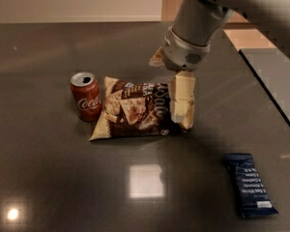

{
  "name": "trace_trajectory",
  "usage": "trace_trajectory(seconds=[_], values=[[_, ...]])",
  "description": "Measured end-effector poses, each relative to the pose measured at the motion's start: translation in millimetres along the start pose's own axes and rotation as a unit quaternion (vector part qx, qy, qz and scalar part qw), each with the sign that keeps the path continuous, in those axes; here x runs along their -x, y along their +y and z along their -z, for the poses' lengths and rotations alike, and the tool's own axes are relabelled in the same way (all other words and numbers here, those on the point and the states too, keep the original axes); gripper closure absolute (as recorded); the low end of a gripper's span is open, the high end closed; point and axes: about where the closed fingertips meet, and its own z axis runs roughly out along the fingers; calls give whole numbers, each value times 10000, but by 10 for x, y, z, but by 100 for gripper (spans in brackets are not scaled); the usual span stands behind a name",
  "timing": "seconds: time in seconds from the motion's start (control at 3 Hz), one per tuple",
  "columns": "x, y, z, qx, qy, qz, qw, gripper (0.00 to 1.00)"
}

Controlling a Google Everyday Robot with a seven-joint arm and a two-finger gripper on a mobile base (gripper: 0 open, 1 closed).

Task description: Move brown chip bag near coke can

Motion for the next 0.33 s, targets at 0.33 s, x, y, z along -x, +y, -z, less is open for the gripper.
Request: trace_trajectory(seconds=[0.33], values=[[0, 0, 0, 0, 0, 0, 10000, 0]])
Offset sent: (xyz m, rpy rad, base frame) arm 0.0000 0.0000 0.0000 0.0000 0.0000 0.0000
